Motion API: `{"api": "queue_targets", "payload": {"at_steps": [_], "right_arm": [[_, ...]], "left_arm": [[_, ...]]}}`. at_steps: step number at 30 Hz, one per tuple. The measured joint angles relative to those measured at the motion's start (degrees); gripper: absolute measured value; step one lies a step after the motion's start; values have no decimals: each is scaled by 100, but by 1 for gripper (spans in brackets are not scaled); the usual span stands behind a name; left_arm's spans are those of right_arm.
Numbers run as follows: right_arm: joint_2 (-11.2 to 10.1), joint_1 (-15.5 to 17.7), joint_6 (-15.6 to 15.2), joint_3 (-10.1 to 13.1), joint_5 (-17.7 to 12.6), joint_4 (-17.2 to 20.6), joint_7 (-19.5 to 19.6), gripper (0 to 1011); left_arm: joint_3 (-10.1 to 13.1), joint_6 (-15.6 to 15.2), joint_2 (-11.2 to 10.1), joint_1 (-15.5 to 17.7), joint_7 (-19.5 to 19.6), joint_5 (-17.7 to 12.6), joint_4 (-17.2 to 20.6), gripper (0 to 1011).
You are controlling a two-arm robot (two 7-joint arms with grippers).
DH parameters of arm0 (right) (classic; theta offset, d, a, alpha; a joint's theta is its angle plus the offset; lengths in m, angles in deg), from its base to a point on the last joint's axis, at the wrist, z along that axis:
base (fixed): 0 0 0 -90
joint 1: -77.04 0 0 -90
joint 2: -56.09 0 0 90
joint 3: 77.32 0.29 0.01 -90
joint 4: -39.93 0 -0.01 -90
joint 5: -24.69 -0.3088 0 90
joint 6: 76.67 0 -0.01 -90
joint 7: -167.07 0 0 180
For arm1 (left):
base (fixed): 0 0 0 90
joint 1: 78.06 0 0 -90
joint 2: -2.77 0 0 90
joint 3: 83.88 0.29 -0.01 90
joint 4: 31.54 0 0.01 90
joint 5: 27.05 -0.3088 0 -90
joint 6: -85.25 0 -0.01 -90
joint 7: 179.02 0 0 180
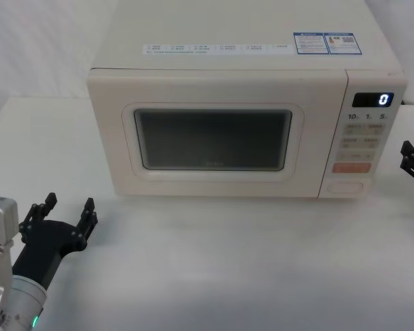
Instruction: Press the button to open the microwave door with one hand; close the microwave door with the other hand.
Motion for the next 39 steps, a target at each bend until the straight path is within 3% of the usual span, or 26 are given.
{"api": "queue_targets", "payload": {"at_steps": [11,39], "right_arm": [[0,0,0,0,0,0,0,1002],[0,0,0,0,0,0,0,1002]], "left_arm": [[0,0,-3,0,0,2,2,1000],[0,0,-3,0,0,2,2,1001]]}}
